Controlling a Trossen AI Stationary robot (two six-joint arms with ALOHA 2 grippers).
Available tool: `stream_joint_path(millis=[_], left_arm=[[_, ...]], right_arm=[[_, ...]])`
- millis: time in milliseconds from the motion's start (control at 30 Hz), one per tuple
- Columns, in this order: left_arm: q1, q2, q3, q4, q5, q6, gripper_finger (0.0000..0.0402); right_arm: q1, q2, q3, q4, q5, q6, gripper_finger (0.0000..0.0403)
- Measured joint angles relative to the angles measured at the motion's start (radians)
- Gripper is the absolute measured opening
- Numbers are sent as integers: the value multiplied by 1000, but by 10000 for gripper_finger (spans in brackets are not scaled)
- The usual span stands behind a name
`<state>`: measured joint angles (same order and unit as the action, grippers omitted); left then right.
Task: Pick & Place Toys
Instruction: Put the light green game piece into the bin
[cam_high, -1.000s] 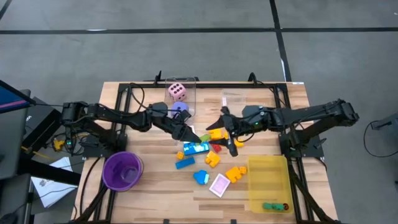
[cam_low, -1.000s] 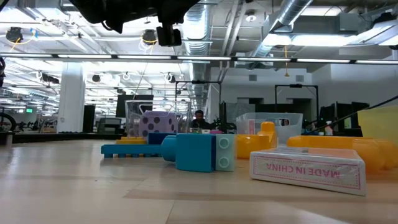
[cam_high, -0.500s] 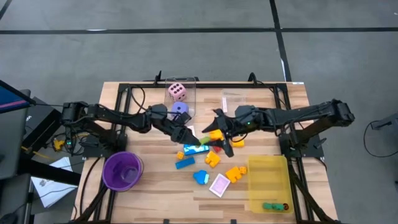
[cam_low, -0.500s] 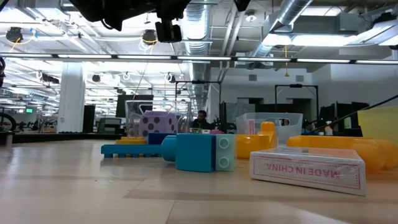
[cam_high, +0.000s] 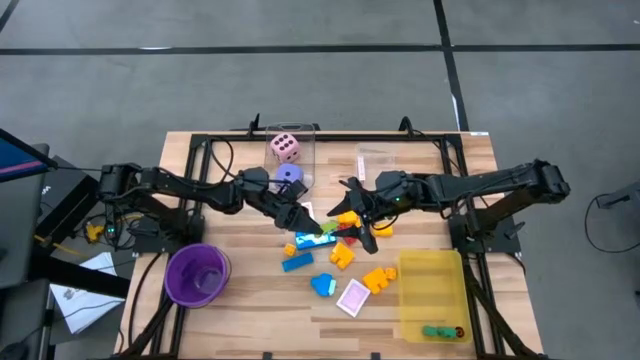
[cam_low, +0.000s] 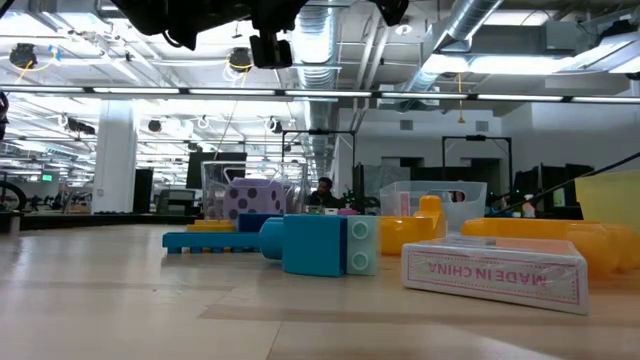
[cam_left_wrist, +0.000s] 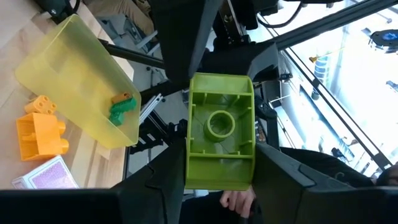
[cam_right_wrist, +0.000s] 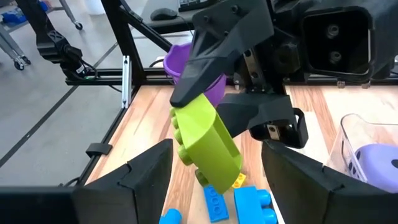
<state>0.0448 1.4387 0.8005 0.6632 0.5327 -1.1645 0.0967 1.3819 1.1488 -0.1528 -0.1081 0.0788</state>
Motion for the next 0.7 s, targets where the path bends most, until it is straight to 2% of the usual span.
stream_joint_path(millis=[400,533,700], left_arm=[[0,0,0,0,0,0,151],[0,0,0,0,0,1,148],[0,0,0,2,3,1,156]], right_arm=[[1,0,0,12,0,0,233],[8,0,0,12,0,-2,200],[9,0,0,9,-1,-14,129]])
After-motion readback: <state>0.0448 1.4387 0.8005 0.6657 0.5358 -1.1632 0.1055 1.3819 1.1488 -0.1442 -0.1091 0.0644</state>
